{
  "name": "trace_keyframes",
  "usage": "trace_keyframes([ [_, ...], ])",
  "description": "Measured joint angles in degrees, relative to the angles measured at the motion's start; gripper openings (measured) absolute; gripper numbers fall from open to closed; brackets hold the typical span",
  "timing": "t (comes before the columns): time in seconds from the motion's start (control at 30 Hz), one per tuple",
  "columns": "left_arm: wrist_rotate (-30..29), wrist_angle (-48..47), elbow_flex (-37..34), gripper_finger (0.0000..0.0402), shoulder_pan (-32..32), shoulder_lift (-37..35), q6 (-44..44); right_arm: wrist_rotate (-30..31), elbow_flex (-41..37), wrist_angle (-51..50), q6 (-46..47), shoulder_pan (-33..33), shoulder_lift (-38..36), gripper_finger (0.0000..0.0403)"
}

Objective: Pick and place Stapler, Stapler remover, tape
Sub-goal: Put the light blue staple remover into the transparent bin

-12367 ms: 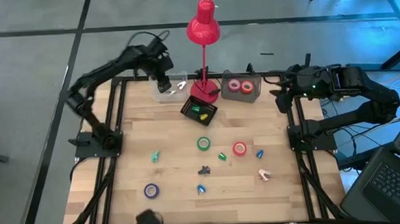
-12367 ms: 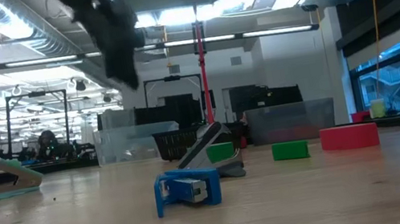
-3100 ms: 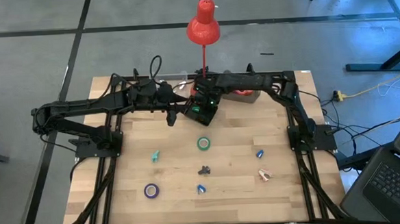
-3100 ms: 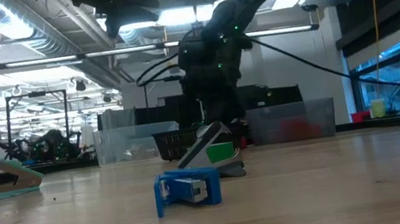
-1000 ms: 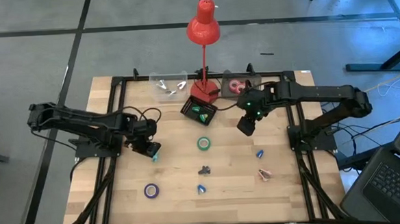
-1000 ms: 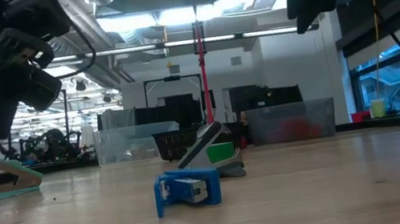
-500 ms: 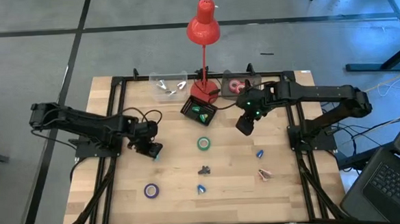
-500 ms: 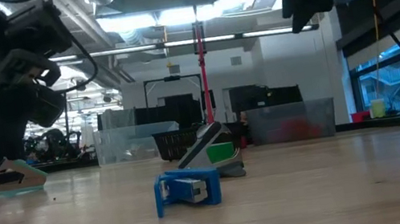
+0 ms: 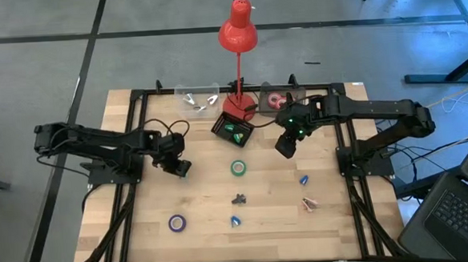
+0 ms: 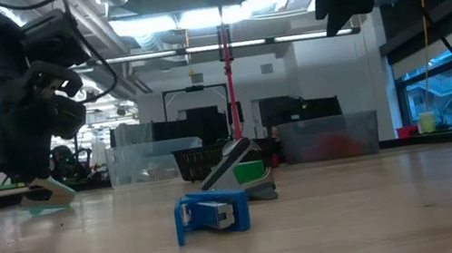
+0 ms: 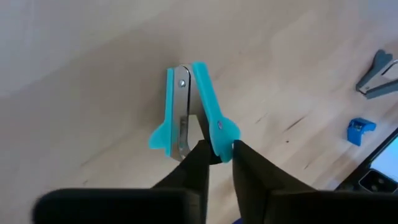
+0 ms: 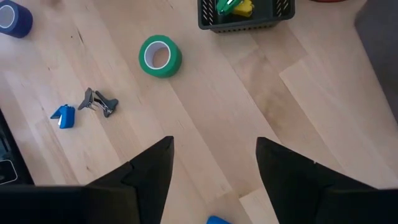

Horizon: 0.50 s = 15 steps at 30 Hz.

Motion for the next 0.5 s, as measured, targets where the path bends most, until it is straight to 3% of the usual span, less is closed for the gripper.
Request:
trace_keyframes([
  [0.33,1.8,5.9,0.3,0.0033,1.0,-0.4,0.2,0.0,0.0,0.0,0.0,0.0,0.0,0.0229],
  [0.5,1.8,5.6,5.4,0.0033,4.5,-0.5,4.3,0.0,0.0,0.0,0.0,0.0,0.0,0.0229],
])
